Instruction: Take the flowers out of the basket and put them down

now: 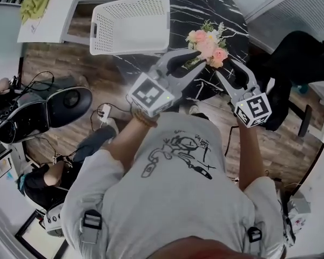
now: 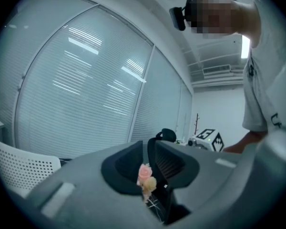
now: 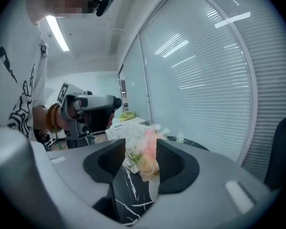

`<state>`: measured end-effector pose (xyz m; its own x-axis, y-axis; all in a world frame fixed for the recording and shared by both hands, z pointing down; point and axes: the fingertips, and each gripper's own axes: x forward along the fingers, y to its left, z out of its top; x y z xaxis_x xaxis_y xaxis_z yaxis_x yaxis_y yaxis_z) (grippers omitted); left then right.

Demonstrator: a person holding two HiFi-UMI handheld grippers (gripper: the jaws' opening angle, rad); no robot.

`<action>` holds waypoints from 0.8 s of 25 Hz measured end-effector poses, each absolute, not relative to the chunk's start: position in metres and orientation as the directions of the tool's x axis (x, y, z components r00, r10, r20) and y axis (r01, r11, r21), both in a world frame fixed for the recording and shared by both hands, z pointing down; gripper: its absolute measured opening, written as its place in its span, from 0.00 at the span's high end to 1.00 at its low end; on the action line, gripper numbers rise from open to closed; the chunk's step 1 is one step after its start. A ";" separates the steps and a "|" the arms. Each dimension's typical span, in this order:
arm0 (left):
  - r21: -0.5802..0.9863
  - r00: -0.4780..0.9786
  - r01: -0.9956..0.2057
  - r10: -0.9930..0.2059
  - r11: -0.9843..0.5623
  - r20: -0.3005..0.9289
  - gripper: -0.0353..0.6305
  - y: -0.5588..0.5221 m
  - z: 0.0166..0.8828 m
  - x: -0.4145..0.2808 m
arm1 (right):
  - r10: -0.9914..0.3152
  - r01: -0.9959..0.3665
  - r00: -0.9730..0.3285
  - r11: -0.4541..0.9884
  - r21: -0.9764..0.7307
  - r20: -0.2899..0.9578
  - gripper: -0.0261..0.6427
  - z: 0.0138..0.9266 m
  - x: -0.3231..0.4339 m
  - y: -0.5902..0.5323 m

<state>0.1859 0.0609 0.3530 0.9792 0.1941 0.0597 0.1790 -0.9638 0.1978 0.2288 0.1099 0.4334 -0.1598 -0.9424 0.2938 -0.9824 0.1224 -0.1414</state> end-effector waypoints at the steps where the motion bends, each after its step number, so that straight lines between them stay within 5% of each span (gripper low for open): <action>1: 0.192 0.979 0.186 0.199 -0.964 0.052 0.84 0.065 0.348 0.185 | -0.947 -0.982 -0.162 0.125 -0.145 0.279 0.66 0.420 0.225 0.109; 14: 0.164 0.985 0.167 0.170 -0.972 0.009 0.94 0.099 0.295 0.174 | -0.972 -0.980 -0.191 0.181 -0.081 0.139 0.95 0.294 0.184 0.116; 20: 0.173 0.990 0.140 0.143 -0.975 0.001 0.94 0.105 0.285 0.168 | -0.970 -0.976 -0.205 0.192 -0.106 0.130 0.95 0.283 0.170 0.124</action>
